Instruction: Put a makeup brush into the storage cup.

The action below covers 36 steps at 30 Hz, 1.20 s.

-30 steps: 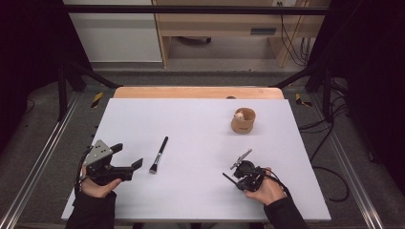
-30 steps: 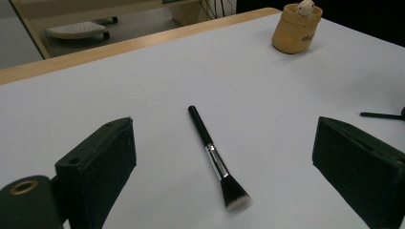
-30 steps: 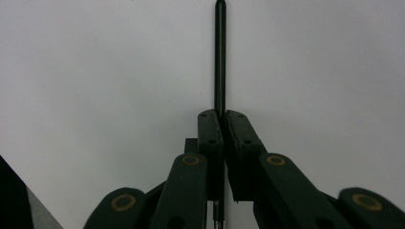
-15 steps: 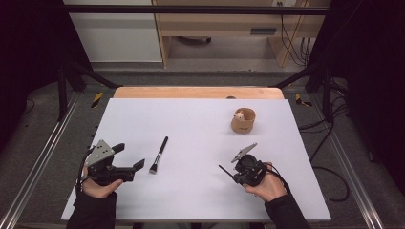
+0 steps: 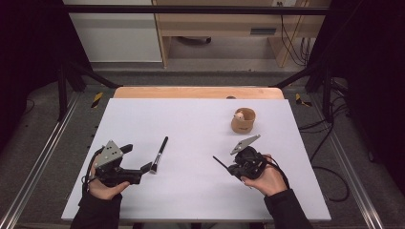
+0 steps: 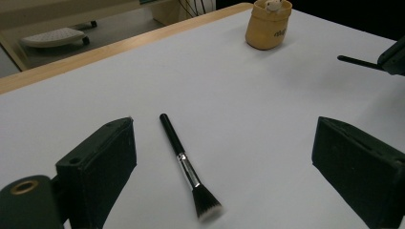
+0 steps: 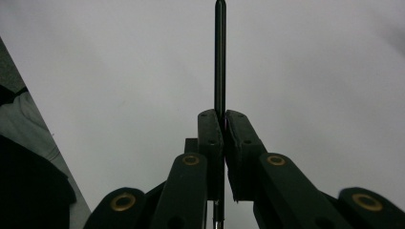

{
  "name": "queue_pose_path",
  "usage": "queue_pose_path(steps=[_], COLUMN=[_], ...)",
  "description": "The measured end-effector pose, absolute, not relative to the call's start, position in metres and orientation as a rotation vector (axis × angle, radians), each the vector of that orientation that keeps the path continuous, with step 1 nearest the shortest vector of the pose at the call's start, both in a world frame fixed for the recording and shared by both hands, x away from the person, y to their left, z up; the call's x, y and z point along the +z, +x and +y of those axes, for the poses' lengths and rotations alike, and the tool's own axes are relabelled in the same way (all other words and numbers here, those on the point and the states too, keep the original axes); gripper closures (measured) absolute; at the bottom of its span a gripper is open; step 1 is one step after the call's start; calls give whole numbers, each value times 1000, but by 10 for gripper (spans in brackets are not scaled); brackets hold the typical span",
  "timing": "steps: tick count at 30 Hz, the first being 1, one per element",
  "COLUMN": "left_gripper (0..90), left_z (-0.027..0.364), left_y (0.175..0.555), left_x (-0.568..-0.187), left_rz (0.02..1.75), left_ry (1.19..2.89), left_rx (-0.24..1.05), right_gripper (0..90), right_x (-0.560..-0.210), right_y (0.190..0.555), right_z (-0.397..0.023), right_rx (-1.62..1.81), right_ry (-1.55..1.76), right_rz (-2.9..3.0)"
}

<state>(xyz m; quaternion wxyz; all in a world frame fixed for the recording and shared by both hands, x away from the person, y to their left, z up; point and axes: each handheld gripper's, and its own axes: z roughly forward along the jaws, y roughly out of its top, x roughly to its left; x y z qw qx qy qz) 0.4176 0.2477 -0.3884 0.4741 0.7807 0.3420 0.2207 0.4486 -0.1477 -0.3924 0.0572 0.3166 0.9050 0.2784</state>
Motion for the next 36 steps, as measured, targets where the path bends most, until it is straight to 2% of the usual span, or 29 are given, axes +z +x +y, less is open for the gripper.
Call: queue_pose_path(steps=[25,36], left_gripper=[72,76], left_z=[195,171], left_y=[425,424], left_x=[-384,-377], left_rz=[677,574], left_ry=[2077,2182], left_rx=[530,569], right_gripper=[859,858], right_x=[-385,-380], right_y=[460,460], right_z=[-133,-131], right_rx=[932,948], right_ry=[836,798], right_rz=[2819,2840])
